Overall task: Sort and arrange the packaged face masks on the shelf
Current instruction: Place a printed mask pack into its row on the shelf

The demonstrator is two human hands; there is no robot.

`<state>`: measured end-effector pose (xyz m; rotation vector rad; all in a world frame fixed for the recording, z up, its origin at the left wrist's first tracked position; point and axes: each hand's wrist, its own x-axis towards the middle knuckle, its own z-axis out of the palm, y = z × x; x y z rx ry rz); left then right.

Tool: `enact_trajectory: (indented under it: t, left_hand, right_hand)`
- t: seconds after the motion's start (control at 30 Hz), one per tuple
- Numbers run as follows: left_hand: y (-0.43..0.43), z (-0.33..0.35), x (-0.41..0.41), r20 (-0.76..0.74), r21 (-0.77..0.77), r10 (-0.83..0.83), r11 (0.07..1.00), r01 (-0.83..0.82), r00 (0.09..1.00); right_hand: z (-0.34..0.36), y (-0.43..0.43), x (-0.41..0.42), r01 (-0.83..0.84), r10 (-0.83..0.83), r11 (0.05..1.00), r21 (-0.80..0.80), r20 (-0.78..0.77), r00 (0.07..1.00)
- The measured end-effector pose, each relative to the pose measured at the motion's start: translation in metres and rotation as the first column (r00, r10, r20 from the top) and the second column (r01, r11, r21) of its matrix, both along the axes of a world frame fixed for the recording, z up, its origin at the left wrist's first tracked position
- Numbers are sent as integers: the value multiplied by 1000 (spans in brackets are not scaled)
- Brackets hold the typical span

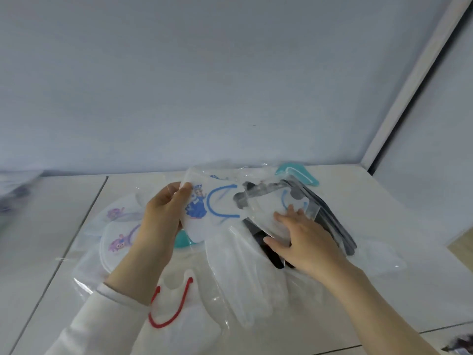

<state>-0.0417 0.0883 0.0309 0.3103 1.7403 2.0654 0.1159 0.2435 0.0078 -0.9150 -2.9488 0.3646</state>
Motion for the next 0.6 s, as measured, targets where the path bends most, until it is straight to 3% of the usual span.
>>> enact_trajectory:
  t: [0.1,0.17,0.3,0.37,0.4,0.47,0.5,0.6]
  left_hand:
    - [1,4,12,-10,30,119,993,-118,993]
    - [-1,5,21,-19,38,187,982,-187,982]
    - [-7,4,39,-17,16,333,943,-333,943]
    - [-6,5,48,-26,3,368,930,-368,929]
    - [-4,4,52,-35,-3,373,928,-373,927]
    - [3,3,59,-49,-20,368,929,-370,928]
    - [8,2,62,-51,-27,363,931,-365,930]
    - [20,2,70,-44,-22,325,945,-326,945]
  right_hand:
    - [9,16,13,-68,72,997,31,-132,989]
    - [17,31,22,-64,52,998,-24,-334,941]
    - [29,71,37,30,-239,952,-305,-678,695]
    - [37,83,40,-41,-469,819,-572,-708,527]
    - [40,87,40,-128,-580,695,-707,-657,481]
    - [45,86,41,-329,-696,406,-852,-522,493]
    - [44,84,41,-388,-707,307,-869,-481,518]
    - [35,81,44,-414,-682,223,-882,-445,580]
